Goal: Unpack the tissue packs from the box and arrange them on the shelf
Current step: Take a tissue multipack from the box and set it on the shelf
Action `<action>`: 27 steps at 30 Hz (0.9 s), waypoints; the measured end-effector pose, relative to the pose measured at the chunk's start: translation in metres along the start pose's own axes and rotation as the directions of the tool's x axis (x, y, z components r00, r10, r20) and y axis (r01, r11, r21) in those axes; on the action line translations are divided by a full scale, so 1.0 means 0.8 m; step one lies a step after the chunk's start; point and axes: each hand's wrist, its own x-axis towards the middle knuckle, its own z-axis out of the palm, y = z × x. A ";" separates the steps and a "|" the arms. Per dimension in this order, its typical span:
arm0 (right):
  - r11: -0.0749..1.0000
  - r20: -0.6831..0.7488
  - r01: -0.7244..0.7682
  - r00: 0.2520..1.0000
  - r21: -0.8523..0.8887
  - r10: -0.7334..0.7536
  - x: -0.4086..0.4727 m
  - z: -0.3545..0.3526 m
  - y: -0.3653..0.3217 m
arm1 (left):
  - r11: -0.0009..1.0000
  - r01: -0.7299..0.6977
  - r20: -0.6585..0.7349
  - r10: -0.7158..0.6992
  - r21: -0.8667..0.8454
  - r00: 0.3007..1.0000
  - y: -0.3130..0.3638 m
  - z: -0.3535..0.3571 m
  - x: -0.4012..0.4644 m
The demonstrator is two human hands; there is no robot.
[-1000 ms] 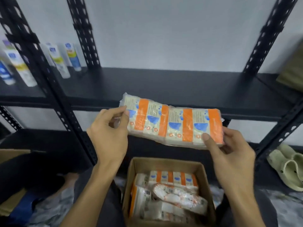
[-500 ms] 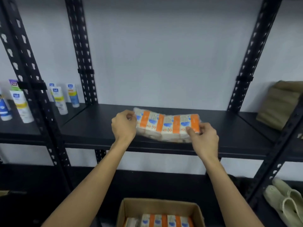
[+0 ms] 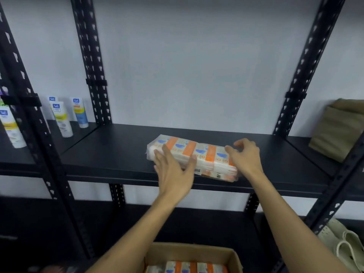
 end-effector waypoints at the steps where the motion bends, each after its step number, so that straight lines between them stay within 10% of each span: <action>1: 1.000 0.063 0.003 0.998 0.001 -0.003 0.006 0.003 -0.002 | 0.998 0.031 0.039 -0.029 -0.049 0.999 0.003 0.011 0.000; 5: 0.990 0.217 -0.086 0.974 0.108 0.061 0.001 0.012 -0.006 | 0.978 0.084 0.052 -0.076 -0.192 0.996 0.012 0.030 0.028; 14: 0.997 -0.084 -0.076 0.994 -0.002 0.075 -0.080 0.067 -0.032 | 0.946 0.177 0.053 -0.168 -0.271 0.984 0.023 0.034 0.111; 27: 0.925 0.167 -0.200 0.974 0.323 0.152 -0.029 0.048 -0.021 | 0.815 0.351 0.267 -0.249 -0.461 0.931 0.026 -0.004 0.095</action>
